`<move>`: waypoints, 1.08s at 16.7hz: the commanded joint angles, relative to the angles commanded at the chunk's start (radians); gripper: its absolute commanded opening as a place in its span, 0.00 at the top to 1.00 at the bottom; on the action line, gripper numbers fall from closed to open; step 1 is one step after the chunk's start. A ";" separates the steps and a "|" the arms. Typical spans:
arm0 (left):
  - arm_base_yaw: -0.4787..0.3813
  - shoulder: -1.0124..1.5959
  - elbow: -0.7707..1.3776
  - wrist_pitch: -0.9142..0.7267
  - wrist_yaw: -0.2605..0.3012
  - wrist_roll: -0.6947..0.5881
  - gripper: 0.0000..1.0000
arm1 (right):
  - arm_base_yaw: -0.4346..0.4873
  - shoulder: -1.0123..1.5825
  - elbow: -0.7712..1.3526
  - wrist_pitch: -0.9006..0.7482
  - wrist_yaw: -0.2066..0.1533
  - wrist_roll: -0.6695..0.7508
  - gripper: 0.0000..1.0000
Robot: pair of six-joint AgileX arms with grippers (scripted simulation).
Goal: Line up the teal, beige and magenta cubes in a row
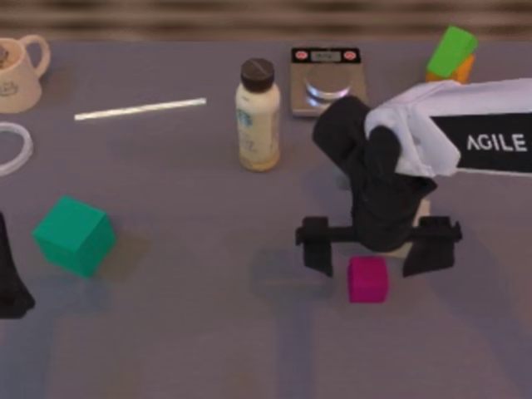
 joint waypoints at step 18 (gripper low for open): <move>0.000 0.000 0.000 0.000 0.000 0.000 0.00 | 0.001 -0.095 0.146 -0.245 -0.001 0.001 0.00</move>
